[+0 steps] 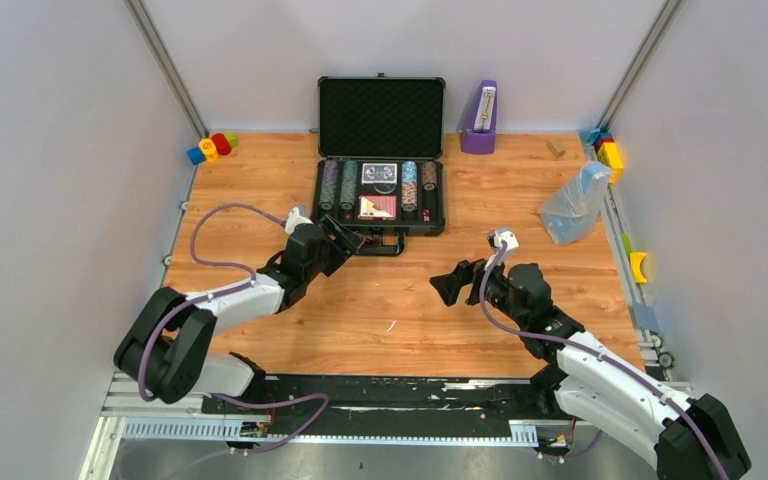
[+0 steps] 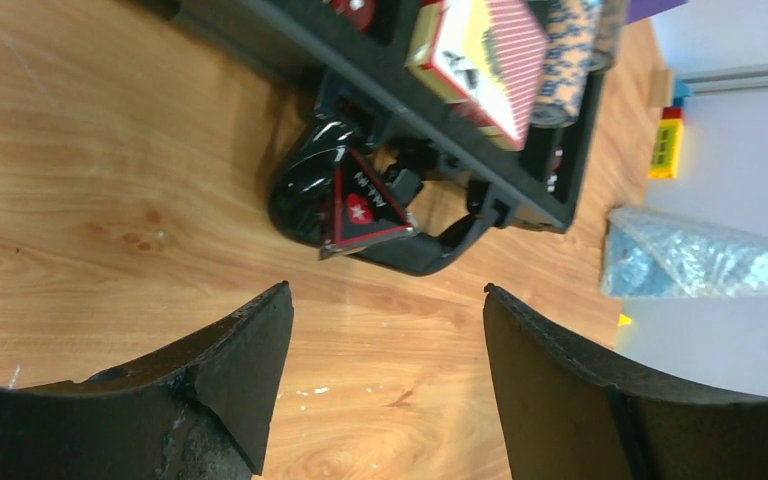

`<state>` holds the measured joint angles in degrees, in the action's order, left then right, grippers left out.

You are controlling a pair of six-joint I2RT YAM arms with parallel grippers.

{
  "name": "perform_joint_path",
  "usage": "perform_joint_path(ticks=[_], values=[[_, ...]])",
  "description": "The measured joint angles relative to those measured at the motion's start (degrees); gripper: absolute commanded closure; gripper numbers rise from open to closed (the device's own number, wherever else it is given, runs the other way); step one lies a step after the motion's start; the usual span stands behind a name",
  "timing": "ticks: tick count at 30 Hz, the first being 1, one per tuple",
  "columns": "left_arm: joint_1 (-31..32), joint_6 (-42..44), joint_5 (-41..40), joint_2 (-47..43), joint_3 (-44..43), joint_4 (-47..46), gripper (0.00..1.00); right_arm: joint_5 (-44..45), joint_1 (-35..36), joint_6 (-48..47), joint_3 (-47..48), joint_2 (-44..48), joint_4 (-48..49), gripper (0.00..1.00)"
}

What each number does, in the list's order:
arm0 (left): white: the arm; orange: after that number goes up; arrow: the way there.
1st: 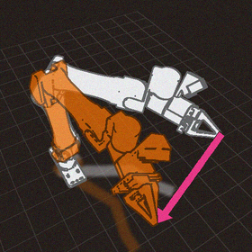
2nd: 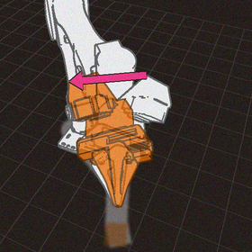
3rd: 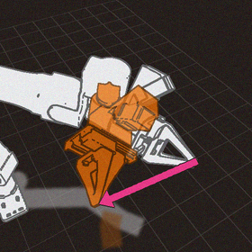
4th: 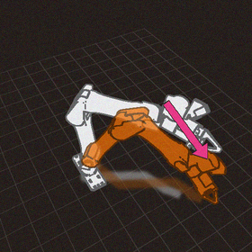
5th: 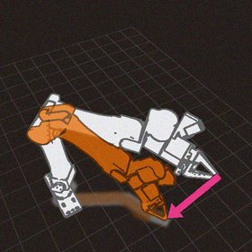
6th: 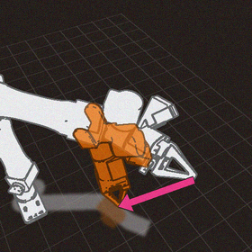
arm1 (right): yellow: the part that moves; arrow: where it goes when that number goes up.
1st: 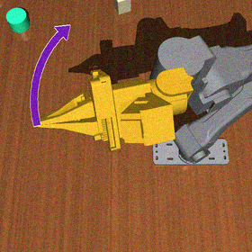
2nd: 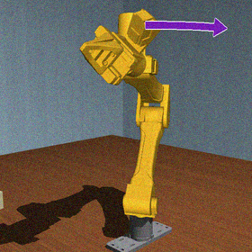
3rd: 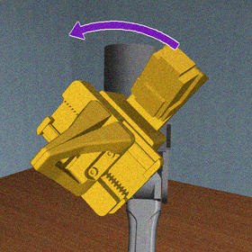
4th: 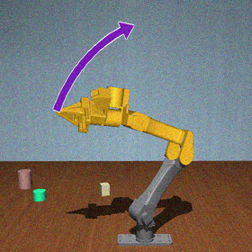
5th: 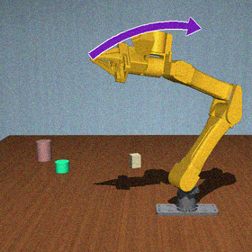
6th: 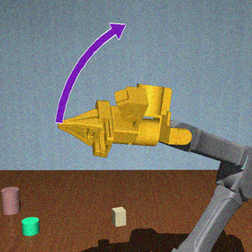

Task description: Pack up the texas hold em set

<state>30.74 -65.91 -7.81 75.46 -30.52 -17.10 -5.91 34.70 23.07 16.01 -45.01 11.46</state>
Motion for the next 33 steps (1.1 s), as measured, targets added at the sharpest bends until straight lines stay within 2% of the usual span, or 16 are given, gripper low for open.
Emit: perform_joint_path(ticks=[7, 20, 24, 26, 27, 28, 29, 33], values=[[-0.02, -4.48, 1.16, 7.39, -0.28, -2.23, 0.28, 0.07, 0.0, 0.0, 0.0, 0.0, 0.0, 0.02], [-0.02, -11.26, 1.27, 15.32, -1.79, -9.09, 0.46, 0.09, 0.0, -0.02, 0.0, 0.0, 0.0, 0.02], [-0.02, -14.4, 0.76, 16.17, -1.79, -11.1, 0.66, 0.07, 0.0, -0.02, 0.0, 0.0, 0.0, 0.02], [-0.02, -15.28, 0.17, 16.17, -1.79, -11.89, 0.79, 0.07, 0.0, -0.02, 0.0, 0.0, 0.0, 0.02], [-0.02, -15.74, -0.11, 16.17, -1.79, -12.28, 0.91, 0.07, 0.0, -0.02, 0.0, 0.0, 0.0, 0.02], [-0.02, -16.22, -0.37, 16.17, -1.79, -12.5, 0.96, 0.07, 0.0, -0.02, 0.0, 0.0, 0.0, 0.02], [-0.02, -16.61, -0.55, 16.17, -1.75, -12.76, 1.0, 0.07, 0.0, -0.02, 0.0, 0.0, 0.0, 0.02], [-0.02, -17.38, -0.9, 16.06, -1.03, -14.1, 1.0, 0.07, 0.0, -0.02, 0.0, 0.0, 0.0, 0.02]])
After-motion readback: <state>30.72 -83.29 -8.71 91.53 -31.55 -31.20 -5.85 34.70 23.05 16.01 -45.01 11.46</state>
